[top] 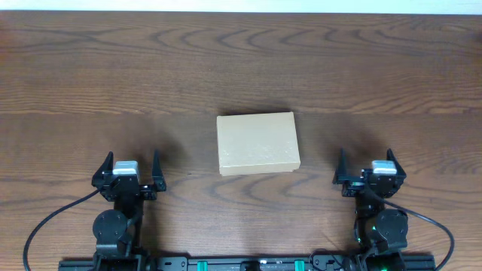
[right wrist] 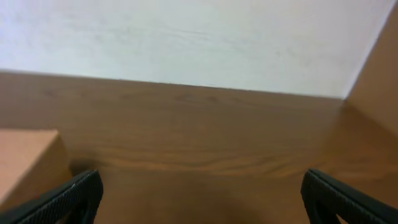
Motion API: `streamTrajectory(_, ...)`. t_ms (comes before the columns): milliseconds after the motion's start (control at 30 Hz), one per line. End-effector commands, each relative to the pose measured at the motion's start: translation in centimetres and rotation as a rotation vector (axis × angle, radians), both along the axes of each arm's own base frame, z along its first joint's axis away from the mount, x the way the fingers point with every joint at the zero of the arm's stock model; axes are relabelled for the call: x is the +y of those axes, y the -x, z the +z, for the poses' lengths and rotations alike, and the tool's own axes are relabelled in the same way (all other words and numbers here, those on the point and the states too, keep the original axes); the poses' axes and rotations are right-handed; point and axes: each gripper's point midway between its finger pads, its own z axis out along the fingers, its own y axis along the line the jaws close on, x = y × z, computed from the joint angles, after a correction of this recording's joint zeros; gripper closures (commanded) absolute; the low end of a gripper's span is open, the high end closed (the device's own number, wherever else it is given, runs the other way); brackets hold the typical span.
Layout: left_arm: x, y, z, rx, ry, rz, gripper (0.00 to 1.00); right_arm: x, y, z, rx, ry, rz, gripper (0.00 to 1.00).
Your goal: Pack container
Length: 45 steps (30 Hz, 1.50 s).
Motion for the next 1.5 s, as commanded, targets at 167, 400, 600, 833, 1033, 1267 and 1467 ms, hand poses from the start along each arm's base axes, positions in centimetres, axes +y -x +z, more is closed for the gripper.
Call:
streamTrajectory(167,0.2,0.0,-1.8,0.048,-0.001,0.007,0.05,0.2,0.0,-0.2,-0.011,-0.286,-0.011,0.01)
streamTrajectory(400,0.2,0.0,-1.9,0.048,-0.001,0.007,0.05,0.2,0.0,-0.2,-0.012,-0.321,-0.012,0.01)
streamTrajectory(600,0.2,0.0,-1.9,0.048,-0.001,0.007,0.05,0.3,0.0,-0.2,-0.011,-0.331,-0.006,0.01)
streamTrajectory(833,0.2,0.0,-1.9,0.048,-0.001,0.007,0.05,0.3,0.0,-0.3,-0.004,-0.239,-0.001,0.01)
streamTrajectory(1033,0.2,0.0,-1.8,0.048,-0.001,0.007,0.04,2.4,0.0,-0.6,0.020,0.093,0.141,0.01)
streamTrajectory(1267,0.2,0.0,-1.8,0.048,-0.001,0.007,0.05,3.1,0.1,-0.7,0.022,0.159,0.192,0.01)
streamTrajectory(1467,0.2,0.0,-1.8,0.048,-0.001,0.007,0.04,3.2,0.1,-0.8,0.023,0.159,0.197,0.01)
